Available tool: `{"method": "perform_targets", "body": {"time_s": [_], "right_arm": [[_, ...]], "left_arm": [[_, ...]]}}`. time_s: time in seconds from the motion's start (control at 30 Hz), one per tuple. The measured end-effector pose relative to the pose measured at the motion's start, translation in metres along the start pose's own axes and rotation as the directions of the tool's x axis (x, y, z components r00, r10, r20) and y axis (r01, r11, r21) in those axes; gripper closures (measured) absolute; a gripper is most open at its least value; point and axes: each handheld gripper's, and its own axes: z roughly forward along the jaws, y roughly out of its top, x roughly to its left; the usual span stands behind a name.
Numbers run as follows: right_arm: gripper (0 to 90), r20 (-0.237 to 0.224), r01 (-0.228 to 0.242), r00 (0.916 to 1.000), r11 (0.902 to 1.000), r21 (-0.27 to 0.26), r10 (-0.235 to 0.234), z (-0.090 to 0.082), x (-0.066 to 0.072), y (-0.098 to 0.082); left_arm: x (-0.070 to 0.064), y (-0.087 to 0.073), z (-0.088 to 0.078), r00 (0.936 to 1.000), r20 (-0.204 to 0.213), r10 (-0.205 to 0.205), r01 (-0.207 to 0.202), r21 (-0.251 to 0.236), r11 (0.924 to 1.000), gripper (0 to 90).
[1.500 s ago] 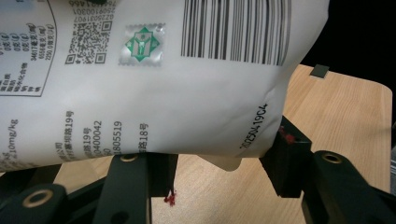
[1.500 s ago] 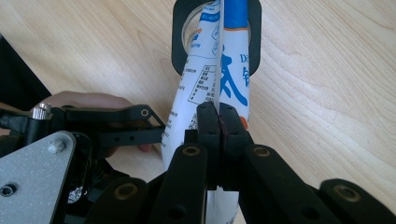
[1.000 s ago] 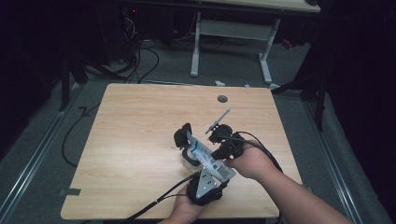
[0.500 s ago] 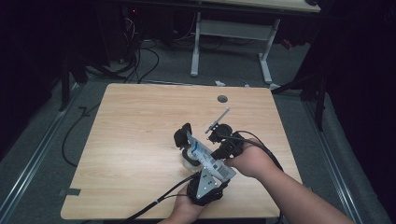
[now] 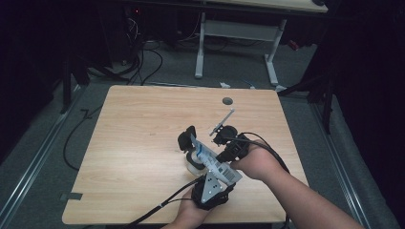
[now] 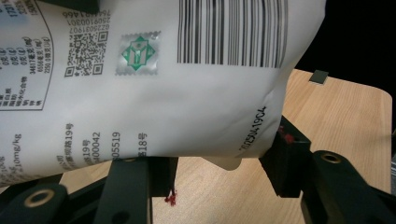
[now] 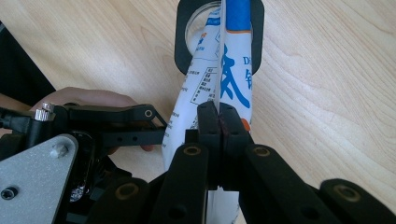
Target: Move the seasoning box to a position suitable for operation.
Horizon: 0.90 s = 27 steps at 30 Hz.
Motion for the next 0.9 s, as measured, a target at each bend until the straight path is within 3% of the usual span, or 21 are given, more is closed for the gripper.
{"method": "perform_targets", "body": {"time_s": [0.9], "right_arm": [[89.8, -0.013, -0.017, 0.9998, 0.9998, -0.007, 0.017, -0.0011, -0.0019, 0.0004]], "left_arm": [[0.0003, 0.0018, -0.0007, 1.0, -0.001, 0.003, -0.003, -0.003, 1.0, 52.1]]}}
